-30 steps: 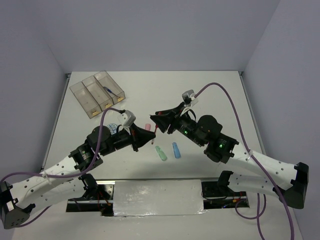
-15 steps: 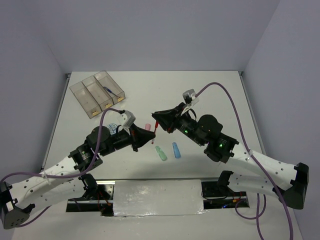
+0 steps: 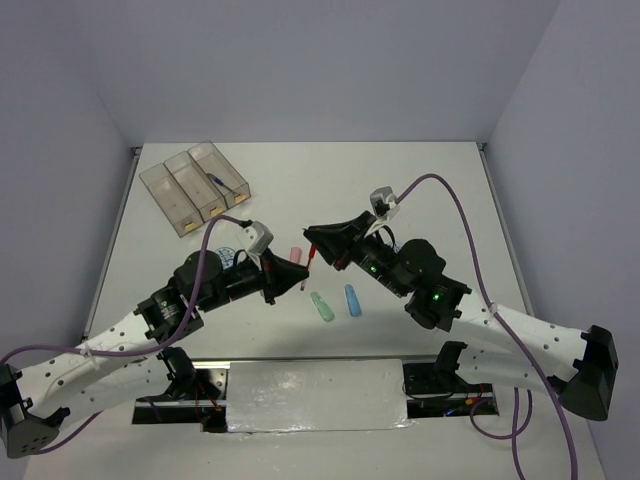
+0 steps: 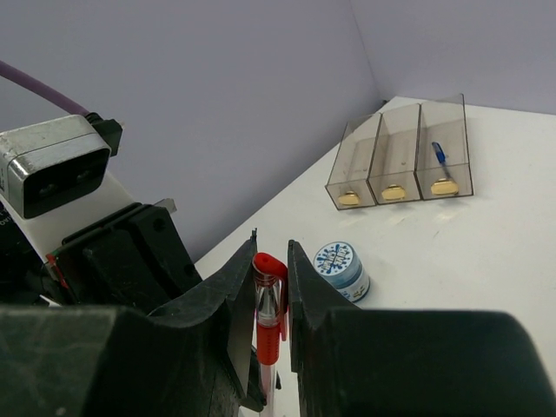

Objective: Sort the stationery into containers
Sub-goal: Close the pen cap on the pen.

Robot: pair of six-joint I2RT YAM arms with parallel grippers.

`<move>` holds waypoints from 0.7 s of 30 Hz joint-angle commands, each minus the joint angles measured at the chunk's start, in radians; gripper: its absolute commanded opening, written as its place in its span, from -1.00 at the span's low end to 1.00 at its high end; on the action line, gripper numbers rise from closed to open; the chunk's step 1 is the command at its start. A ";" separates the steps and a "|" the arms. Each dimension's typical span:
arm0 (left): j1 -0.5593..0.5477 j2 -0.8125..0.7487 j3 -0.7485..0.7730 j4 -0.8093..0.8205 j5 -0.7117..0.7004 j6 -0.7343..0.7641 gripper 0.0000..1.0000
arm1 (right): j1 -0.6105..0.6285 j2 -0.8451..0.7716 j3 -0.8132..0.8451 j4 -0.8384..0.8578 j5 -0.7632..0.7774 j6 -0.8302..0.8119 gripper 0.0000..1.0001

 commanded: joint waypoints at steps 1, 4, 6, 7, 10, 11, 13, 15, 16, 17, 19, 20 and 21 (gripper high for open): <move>-0.001 -0.012 0.099 0.171 -0.030 0.019 -1.00 | 0.007 0.010 -0.070 -0.024 -0.061 0.014 -1.00; 0.001 -0.007 0.116 0.169 -0.038 0.030 -1.00 | 0.006 0.022 -0.102 -0.004 -0.074 0.026 -1.00; 0.007 0.002 0.136 0.168 -0.030 0.034 -1.00 | 0.007 0.034 -0.120 0.011 -0.078 0.030 -1.00; 0.009 0.010 0.142 0.169 -0.018 0.034 -1.00 | 0.006 0.043 -0.128 0.018 -0.077 0.036 -1.00; 0.012 0.010 0.150 0.188 -0.030 0.034 -1.00 | 0.006 0.051 -0.171 0.060 -0.071 0.054 -1.00; 0.012 0.008 0.145 0.194 -0.034 0.033 -1.00 | 0.007 0.056 -0.177 0.073 -0.075 0.057 -1.00; 0.013 0.010 0.145 0.209 -0.037 0.031 -1.00 | 0.006 0.070 -0.185 0.088 -0.090 0.074 -1.00; 0.015 0.013 0.148 0.217 -0.033 0.031 -1.00 | 0.007 0.082 -0.188 0.097 -0.090 0.080 -1.00; 0.018 0.014 0.153 0.212 -0.039 0.036 -1.00 | 0.007 0.088 -0.191 0.102 -0.095 0.082 -1.00; 0.021 0.013 0.160 0.209 -0.041 0.037 -1.00 | 0.007 0.091 -0.191 0.096 -0.094 0.083 -1.00; 0.031 0.005 0.166 0.212 -0.041 0.036 -1.00 | 0.009 0.103 -0.197 0.105 -0.100 0.086 -1.00; 0.035 0.004 0.169 0.214 -0.033 0.036 -1.00 | 0.007 0.106 -0.205 0.110 -0.101 0.089 -1.00; 0.038 0.005 0.176 0.212 -0.030 0.036 -1.00 | 0.007 0.117 -0.208 0.117 -0.106 0.091 -1.00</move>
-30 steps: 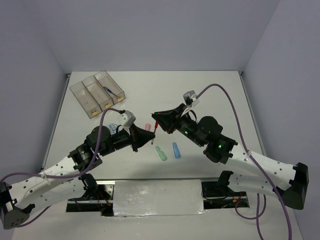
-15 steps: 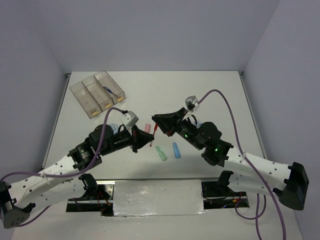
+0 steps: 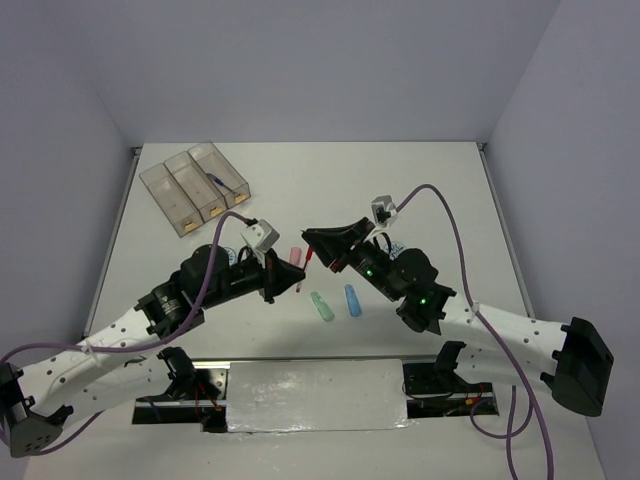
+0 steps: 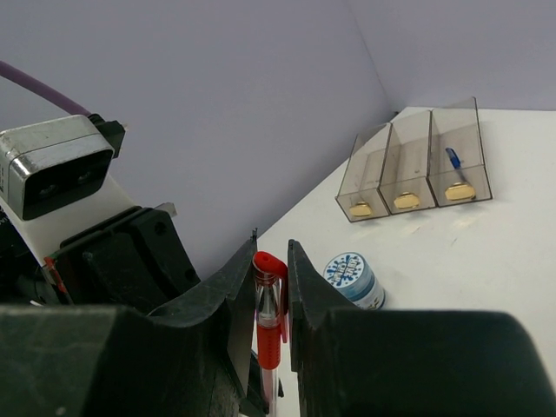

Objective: Sort the stationery into containers
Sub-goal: Close the pen cap on the pen.

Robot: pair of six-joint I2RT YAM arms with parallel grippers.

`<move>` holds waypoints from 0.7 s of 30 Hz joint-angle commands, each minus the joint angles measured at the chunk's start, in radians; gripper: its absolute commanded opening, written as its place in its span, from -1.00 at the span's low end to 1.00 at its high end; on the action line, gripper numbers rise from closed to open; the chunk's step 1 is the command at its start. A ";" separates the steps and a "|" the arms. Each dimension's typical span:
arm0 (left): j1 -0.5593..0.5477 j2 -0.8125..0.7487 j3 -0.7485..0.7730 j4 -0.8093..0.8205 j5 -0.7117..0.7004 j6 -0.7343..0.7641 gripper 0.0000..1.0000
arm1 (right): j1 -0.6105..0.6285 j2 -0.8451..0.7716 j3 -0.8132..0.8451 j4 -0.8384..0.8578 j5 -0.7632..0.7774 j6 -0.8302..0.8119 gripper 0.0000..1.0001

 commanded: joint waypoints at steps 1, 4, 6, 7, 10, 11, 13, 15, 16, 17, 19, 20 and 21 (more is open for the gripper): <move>0.028 -0.027 0.140 0.326 -0.020 0.008 -1.00 | 0.023 0.063 -0.062 -0.140 -0.108 0.018 -1.00; 0.042 -0.012 0.154 0.323 0.000 0.007 -1.00 | 0.022 0.081 -0.074 -0.131 -0.109 0.022 -1.00; 0.061 -0.007 0.160 0.323 0.018 0.002 -1.00 | 0.025 0.089 -0.079 -0.132 -0.109 0.018 -1.00; 0.073 -0.009 0.159 0.326 0.025 -0.003 -1.00 | 0.025 0.090 -0.081 -0.136 -0.109 0.018 -1.00; 0.094 -0.016 0.160 0.337 0.044 -0.012 -1.00 | 0.025 0.103 -0.088 -0.136 -0.112 0.018 -1.00; 0.096 -0.013 0.163 0.335 0.049 -0.012 -1.00 | 0.023 0.106 -0.096 -0.122 -0.112 0.019 -1.00; 0.096 -0.007 0.160 0.331 0.049 -0.010 -1.00 | 0.023 0.112 -0.094 -0.117 -0.146 0.013 -1.00; 0.098 -0.006 0.148 0.331 0.054 -0.009 -1.00 | 0.022 0.101 -0.079 -0.123 -0.160 0.018 -1.00; 0.096 -0.006 0.131 0.325 0.060 -0.001 -1.00 | 0.021 0.093 -0.067 -0.131 -0.178 0.013 -0.85; 0.096 -0.004 0.120 0.320 0.064 0.000 -1.00 | 0.021 0.086 -0.033 -0.164 -0.183 0.009 -0.65; 0.096 -0.006 0.096 0.306 0.078 0.020 -1.00 | 0.015 0.049 0.008 -0.211 -0.178 -0.007 -0.30; 0.096 -0.006 0.070 0.297 0.080 0.023 -1.00 | 0.012 0.037 0.052 -0.258 -0.169 -0.013 -0.16; 0.096 -0.010 0.056 0.288 0.074 0.026 -1.00 | 0.003 0.011 0.073 -0.280 -0.161 -0.021 -0.01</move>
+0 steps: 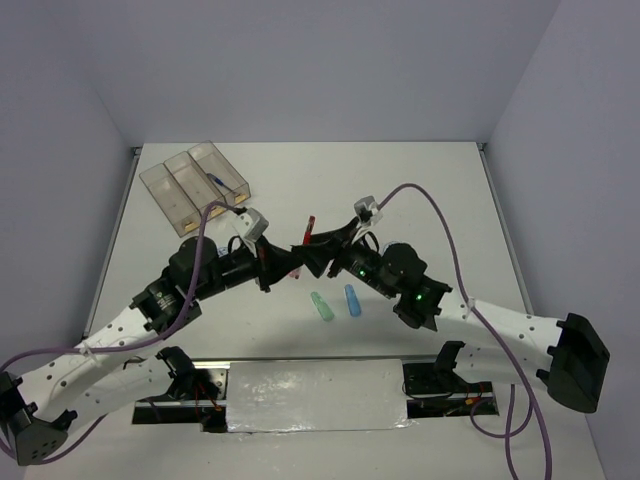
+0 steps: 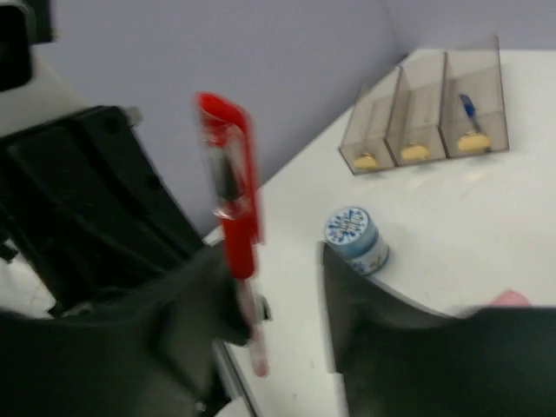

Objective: Sort the stationery into containers
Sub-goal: Close the pen cap on the pen, then place the pen in the storage box.

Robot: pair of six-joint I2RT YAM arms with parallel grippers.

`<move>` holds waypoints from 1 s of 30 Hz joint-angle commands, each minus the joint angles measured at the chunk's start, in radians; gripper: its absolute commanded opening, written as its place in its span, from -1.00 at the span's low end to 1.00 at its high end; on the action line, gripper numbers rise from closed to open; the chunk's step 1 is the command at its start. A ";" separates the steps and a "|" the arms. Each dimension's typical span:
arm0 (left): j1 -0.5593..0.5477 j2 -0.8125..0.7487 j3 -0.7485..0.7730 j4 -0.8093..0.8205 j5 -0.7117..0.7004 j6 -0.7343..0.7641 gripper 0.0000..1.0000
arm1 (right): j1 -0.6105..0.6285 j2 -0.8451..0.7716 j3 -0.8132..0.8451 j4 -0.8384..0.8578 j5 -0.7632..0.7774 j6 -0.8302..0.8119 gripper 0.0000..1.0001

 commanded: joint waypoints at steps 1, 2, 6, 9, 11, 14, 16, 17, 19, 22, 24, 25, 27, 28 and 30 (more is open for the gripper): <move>0.015 -0.029 0.014 0.248 -0.021 0.028 -1.00 | -0.017 -0.036 0.075 -0.249 -0.084 -0.035 0.25; 0.013 -0.033 -0.020 0.248 -0.041 0.028 -1.00 | -0.035 -0.058 0.120 -0.286 -0.078 -0.038 0.37; 0.013 -0.044 -0.080 0.245 -0.112 0.000 -1.00 | -0.168 -0.096 0.264 -0.398 -0.095 -0.049 0.72; 0.013 -0.023 -0.091 0.219 -0.193 -0.020 -1.00 | -0.256 -0.148 0.377 -0.479 -0.118 -0.092 0.76; 0.013 0.002 -0.071 0.174 -0.330 -0.050 -1.00 | -0.273 -0.188 0.451 -0.553 -0.107 -0.135 0.78; 0.030 0.087 0.025 0.041 -0.518 -0.131 -1.00 | -0.272 -0.257 0.479 -0.646 -0.084 -0.164 0.78; 0.113 0.216 0.163 -0.059 -0.616 -0.182 -1.00 | -0.272 -0.321 0.426 -0.677 -0.077 -0.147 0.78; 0.159 0.270 0.223 -0.164 -0.613 -0.245 -1.00 | -0.272 -0.346 0.398 -0.682 -0.075 -0.140 0.79; 0.335 0.402 0.428 -0.286 -0.536 -0.299 -1.00 | -0.272 -0.406 0.314 -0.682 -0.067 -0.106 0.79; 0.470 0.690 0.674 -0.524 -0.505 -0.383 -1.00 | -0.272 -0.455 0.237 -0.696 -0.078 -0.078 0.79; 0.612 0.857 0.873 -0.523 -0.430 -0.419 -1.00 | -0.270 -0.467 0.212 -0.720 -0.101 -0.077 0.79; 0.634 0.944 0.907 -0.510 -0.428 -0.443 -1.00 | -0.271 -0.475 0.208 -0.728 -0.106 -0.078 0.79; 0.676 1.026 1.033 -0.519 -0.454 -0.456 -1.00 | -0.272 -0.480 0.204 -0.754 -0.109 -0.092 0.78; 0.687 1.101 1.076 -0.527 -0.490 -0.457 -1.00 | -0.275 -0.483 0.207 -0.766 -0.106 -0.098 0.79; 0.719 1.199 1.191 -0.535 -0.495 -0.460 -1.00 | -0.272 -0.475 0.224 -0.803 -0.106 -0.121 0.79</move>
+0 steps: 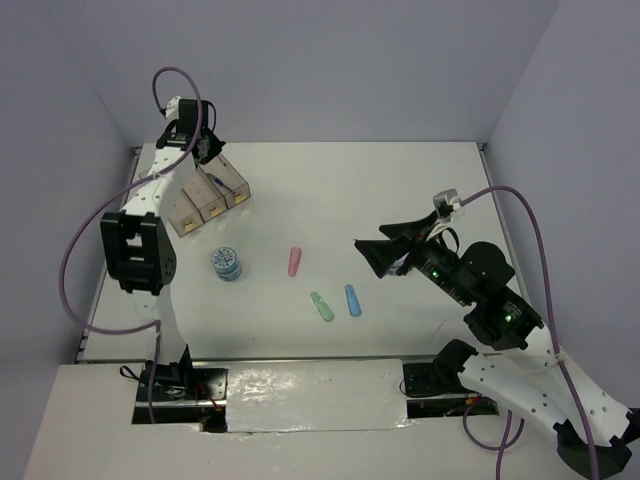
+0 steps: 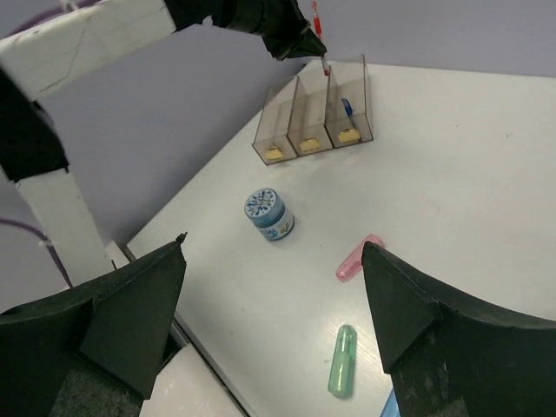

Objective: Sort the stationery into containers
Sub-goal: Place the pen in the storage box.

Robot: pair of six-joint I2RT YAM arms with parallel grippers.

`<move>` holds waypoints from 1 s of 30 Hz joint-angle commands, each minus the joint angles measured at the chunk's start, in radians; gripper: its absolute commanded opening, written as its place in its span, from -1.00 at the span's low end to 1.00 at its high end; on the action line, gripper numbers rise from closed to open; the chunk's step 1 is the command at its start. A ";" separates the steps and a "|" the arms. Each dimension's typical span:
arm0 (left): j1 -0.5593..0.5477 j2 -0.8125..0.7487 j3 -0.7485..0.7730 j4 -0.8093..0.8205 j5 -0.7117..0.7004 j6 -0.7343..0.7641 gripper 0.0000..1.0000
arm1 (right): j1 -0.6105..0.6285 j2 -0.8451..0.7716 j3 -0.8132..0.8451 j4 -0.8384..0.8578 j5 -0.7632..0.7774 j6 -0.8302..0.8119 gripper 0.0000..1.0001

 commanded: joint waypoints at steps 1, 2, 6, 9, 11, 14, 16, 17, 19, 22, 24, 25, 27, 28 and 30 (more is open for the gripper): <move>0.032 0.114 0.153 -0.073 -0.013 -0.056 -1.00 | -0.001 -0.009 0.031 -0.051 -0.015 -0.036 0.79; 0.055 0.141 0.197 -0.078 -0.009 -0.060 -1.00 | -0.001 -0.008 0.036 -0.057 -0.015 -0.041 0.79; 0.086 0.243 0.269 -0.050 0.053 -0.047 -1.00 | -0.002 0.001 0.030 -0.054 -0.015 -0.056 0.79; 0.086 0.283 0.271 -0.041 0.067 -0.036 -1.00 | -0.001 0.026 0.022 -0.036 -0.017 -0.059 0.79; 0.086 0.294 0.248 -0.038 0.060 -0.034 -1.00 | -0.001 0.044 0.016 -0.025 -0.015 -0.061 0.80; 0.086 0.293 0.192 -0.020 0.071 -0.040 -0.96 | -0.001 0.081 0.018 -0.004 -0.017 -0.053 0.79; 0.086 0.282 0.155 0.006 0.073 -0.051 -0.89 | -0.001 0.095 0.021 0.001 -0.011 -0.036 0.79; 0.086 0.282 0.141 0.007 0.068 -0.060 -0.85 | -0.001 0.096 0.019 0.005 -0.011 -0.029 0.79; 0.086 0.288 0.137 -0.003 0.074 -0.063 -0.74 | -0.004 0.092 0.014 0.025 -0.017 -0.020 0.80; 0.084 0.282 0.130 -0.001 0.074 -0.067 -0.52 | -0.001 0.092 0.021 0.021 -0.022 -0.020 0.80; 0.084 0.282 0.134 0.023 0.099 -0.059 -0.22 | -0.001 0.092 0.025 0.016 -0.025 -0.021 0.80; 0.086 0.285 0.148 0.020 0.117 -0.056 -0.08 | -0.001 0.092 0.027 0.016 -0.031 -0.021 0.79; 0.084 0.283 0.163 0.008 0.117 -0.057 0.29 | -0.002 0.095 0.031 0.013 -0.038 -0.020 0.79; 0.086 0.274 0.177 0.008 0.129 -0.054 0.51 | -0.001 0.096 0.036 0.012 -0.038 -0.018 0.79; 0.086 0.264 0.193 -0.007 0.134 -0.054 0.99 | -0.001 0.095 0.037 0.010 -0.037 -0.018 0.79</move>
